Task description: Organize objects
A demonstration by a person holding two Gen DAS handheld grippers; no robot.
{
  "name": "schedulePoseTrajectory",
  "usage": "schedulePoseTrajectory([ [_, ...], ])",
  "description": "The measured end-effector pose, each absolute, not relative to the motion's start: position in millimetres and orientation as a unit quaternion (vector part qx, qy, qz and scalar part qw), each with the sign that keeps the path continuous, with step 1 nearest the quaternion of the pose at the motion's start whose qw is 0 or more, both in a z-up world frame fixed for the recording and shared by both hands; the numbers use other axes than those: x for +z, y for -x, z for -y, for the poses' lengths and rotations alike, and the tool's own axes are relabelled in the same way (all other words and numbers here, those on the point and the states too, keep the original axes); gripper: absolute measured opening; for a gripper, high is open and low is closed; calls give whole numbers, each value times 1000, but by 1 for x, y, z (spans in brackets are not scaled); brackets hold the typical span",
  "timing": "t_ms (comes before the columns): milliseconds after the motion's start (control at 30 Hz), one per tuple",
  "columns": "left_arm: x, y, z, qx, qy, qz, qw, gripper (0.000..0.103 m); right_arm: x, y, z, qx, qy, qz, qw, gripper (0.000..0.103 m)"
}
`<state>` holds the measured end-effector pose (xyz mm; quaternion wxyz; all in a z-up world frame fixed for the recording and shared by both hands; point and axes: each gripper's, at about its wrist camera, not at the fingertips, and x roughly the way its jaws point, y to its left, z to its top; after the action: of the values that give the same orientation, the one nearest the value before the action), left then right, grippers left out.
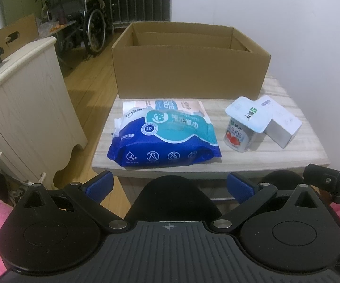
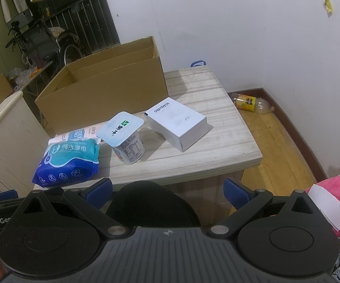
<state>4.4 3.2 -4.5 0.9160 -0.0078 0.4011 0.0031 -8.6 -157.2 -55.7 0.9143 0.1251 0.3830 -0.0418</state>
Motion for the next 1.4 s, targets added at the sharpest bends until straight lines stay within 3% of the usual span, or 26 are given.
schedulePoseTrajectory([
  [1400,-8,-8,-5,7,14,-410,912,103,-53,10,162,-44,-140,-376,915,102],
])
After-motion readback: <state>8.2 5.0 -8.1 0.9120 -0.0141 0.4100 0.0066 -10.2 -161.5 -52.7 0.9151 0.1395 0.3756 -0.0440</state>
